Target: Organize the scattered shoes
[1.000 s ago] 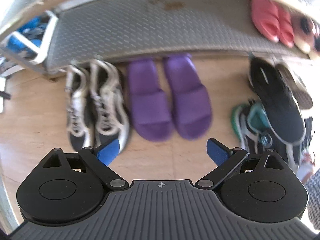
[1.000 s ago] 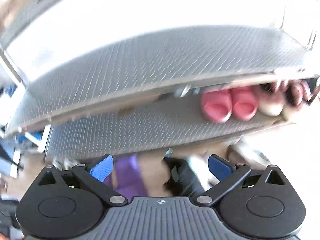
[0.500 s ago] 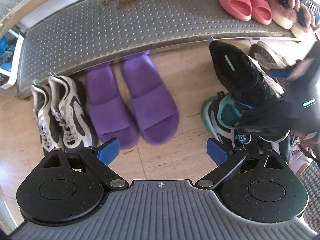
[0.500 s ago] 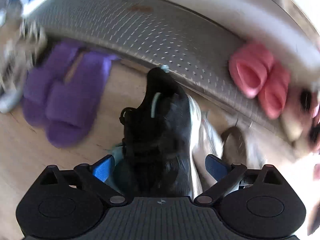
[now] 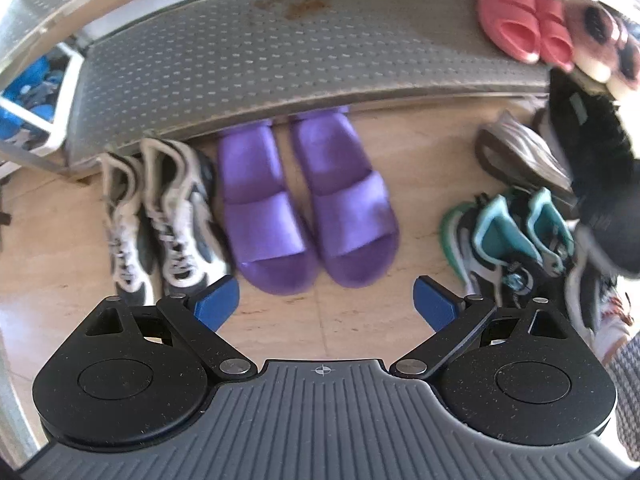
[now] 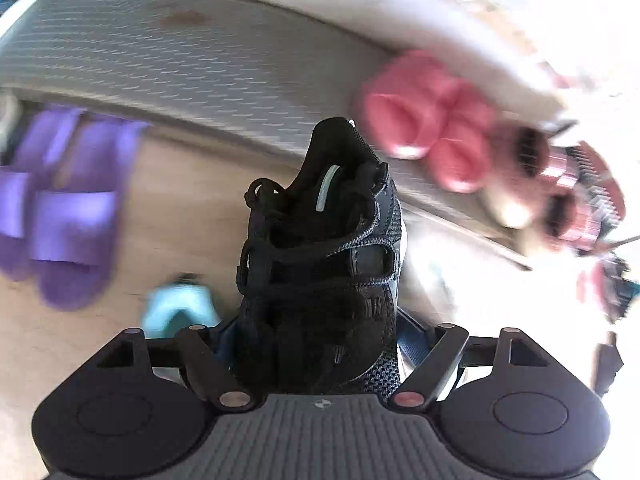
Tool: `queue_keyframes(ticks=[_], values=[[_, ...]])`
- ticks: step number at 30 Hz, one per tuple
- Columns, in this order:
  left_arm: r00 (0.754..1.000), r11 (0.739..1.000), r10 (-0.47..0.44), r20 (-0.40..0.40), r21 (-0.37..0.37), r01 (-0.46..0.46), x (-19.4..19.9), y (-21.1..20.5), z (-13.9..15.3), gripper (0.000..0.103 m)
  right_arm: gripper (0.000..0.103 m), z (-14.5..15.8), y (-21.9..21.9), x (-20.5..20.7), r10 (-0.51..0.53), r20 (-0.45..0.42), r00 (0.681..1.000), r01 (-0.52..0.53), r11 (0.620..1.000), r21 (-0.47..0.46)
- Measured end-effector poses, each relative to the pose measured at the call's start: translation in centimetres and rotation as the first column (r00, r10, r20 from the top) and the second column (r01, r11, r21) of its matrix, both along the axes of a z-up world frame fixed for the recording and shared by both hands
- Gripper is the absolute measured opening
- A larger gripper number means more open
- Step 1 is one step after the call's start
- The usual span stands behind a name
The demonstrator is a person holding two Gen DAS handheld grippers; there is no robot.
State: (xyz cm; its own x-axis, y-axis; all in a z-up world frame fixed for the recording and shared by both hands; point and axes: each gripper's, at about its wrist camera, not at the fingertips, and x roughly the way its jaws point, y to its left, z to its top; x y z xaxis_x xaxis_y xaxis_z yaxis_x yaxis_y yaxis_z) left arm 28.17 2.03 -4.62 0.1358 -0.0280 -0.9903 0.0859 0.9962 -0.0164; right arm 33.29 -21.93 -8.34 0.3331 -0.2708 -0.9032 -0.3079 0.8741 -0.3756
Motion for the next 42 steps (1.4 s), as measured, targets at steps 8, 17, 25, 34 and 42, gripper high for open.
queue_keyframes(ticks=[8,17,25,34,42], values=[[0.998,0.995,-0.035,-0.052,-0.098,0.030,-0.8,-5.0,-2.9,0.097,0.098,11.2,-5.4,-1.5,-0.255,0.152,0.955,0.222,0.953,0.206],[0.997,0.996,-0.065,-0.028,-0.056,0.064,-2.8,-8.9,-7.8,0.089,0.095,15.4,-7.4,-1.6,-0.476,-0.048,0.878,0.354,0.581,0.733],[0.996,0.988,0.079,-0.029,-0.128,-0.082,1.4,-12.3,-13.0,0.070,0.098,15.7,-11.6,-1.3,-0.521,-0.126,0.844,0.417,0.491,0.765],[1.000,1.000,-0.012,-0.028,0.017,0.012,4.8,-17.5,-18.5,0.042,0.099,15.5,-14.8,-2.6,-0.568,-0.203,0.798,0.491,0.416,0.765],[0.953,0.957,-0.281,0.112,0.113,0.269,3.5,-20.2,-16.9,0.016,0.099,15.4,-14.3,-2.6,-0.532,-0.232,0.814,0.494,0.425,0.758]])
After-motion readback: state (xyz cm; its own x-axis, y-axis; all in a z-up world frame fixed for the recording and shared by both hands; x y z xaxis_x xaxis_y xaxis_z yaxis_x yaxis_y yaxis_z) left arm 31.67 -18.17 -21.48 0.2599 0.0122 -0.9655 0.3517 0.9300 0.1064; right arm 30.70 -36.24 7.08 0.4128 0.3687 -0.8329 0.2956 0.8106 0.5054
